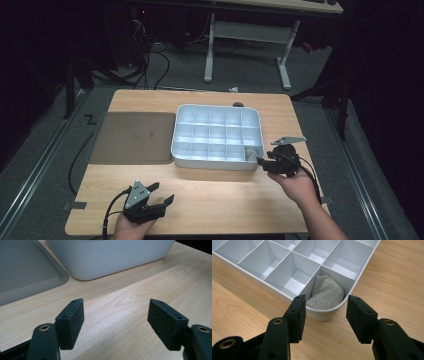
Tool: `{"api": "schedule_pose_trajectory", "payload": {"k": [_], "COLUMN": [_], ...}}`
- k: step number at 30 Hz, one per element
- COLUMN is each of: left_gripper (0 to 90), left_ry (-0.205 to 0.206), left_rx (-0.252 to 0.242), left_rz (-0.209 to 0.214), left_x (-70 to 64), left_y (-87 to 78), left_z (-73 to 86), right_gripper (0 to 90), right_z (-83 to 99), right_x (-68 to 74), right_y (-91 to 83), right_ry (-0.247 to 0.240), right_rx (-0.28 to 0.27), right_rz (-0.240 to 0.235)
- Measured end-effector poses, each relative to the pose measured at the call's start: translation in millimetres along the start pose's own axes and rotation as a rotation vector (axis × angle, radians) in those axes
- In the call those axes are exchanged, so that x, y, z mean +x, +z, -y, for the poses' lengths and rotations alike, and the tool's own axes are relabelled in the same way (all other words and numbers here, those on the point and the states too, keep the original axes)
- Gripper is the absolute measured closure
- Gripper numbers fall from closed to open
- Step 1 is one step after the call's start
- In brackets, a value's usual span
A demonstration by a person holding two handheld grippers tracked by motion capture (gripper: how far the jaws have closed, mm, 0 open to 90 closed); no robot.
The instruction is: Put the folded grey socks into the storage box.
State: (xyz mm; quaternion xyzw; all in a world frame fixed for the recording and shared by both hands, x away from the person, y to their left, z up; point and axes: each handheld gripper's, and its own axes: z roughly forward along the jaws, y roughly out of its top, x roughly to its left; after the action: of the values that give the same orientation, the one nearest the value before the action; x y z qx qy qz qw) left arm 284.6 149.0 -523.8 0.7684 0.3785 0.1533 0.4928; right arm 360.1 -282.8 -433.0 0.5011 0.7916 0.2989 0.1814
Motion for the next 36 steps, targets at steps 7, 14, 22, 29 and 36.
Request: {"api": "schedule_pose_trajectory", "payload": {"k": [7,14,22,29,36], "left_gripper": [30.1,30.1,30.0,30.0,30.0], "left_ry": [0.011,0.014,0.022,0.018,0.019], "left_rx": [0.003,0.011,0.016,0.007,0.015], "left_rz": [-0.001,-0.004,-0.003,-0.005,-0.017], "left_x": [-3.3,-5.3,-10.0,-11.5,-12.5], "left_y": [0.1,3.2,4.0,2.9,4.9], "left_z": [-0.1,0.2,1.9,3.4,2.9], "right_gripper": [48.0,46.8,44.1,43.6,43.4], "right_z": [30.0,56.1,85.4,116.0,118.9], "right_x": [6.2,20.3,45.8,66.9,62.4], "right_y": [3.4,8.7,20.6,14.8,16.1], "right_ry": [0.004,-0.023,-0.047,0.016,-0.005], "right_rx": [-0.088,-0.161,-0.219,-0.323,-0.296], "right_rz": [-0.001,0.004,-0.006,-0.033,-0.028]}}
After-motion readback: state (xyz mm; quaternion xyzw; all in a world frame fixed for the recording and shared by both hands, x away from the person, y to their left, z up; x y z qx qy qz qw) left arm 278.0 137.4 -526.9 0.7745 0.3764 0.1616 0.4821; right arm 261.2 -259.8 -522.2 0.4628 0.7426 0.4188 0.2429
